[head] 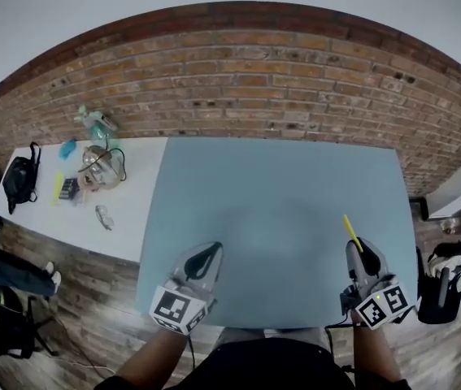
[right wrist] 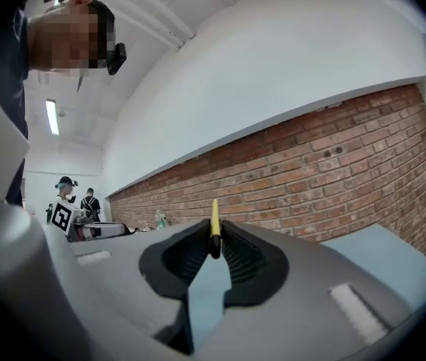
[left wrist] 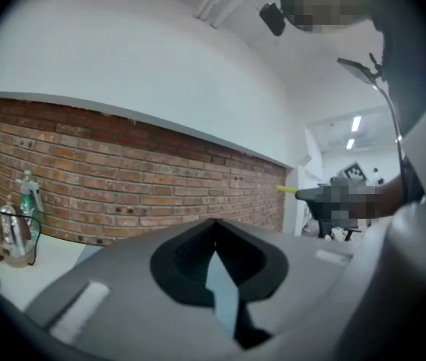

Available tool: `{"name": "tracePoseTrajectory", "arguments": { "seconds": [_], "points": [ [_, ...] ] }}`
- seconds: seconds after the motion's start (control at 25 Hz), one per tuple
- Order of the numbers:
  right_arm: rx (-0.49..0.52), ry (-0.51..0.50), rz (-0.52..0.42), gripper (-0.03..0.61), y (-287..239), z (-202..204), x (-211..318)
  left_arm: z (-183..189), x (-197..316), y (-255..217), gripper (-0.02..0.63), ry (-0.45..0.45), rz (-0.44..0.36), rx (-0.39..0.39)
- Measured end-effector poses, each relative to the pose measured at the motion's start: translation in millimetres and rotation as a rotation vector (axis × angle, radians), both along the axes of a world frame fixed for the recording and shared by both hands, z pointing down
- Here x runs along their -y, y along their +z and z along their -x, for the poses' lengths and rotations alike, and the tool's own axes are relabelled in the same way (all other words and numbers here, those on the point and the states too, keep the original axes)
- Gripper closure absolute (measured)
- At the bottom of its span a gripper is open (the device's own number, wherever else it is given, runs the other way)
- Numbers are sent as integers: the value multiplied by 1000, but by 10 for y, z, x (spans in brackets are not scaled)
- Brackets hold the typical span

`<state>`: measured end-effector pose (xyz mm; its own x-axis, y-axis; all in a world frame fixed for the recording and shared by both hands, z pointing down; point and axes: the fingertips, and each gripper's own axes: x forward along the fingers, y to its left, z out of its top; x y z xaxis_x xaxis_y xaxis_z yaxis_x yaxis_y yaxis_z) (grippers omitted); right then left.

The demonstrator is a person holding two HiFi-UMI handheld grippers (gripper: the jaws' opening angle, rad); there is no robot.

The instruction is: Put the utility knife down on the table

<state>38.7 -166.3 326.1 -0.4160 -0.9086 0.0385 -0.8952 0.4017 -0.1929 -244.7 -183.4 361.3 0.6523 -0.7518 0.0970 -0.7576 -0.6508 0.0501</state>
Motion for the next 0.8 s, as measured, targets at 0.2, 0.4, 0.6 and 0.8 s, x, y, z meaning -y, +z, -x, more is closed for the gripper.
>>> {"name": "tracePoseTrajectory", "arguments": {
  "seconds": [0.2,0.4,0.6,0.8],
  "points": [
    [-23,69,-2,525,-87,7,16,-72,180,24,620,79,28,-16],
    [-71,77,-6,525,-121,63,-26,-98,268,26,620,93,31,-30],
    [-103,62,-26,525,-142,68,-52,-148,222,-43,620,73,7,-34],
    [-95,35,-50,525,-148,16,-14,-235,180,-140,620,51,-13,-25]
  ]
}}
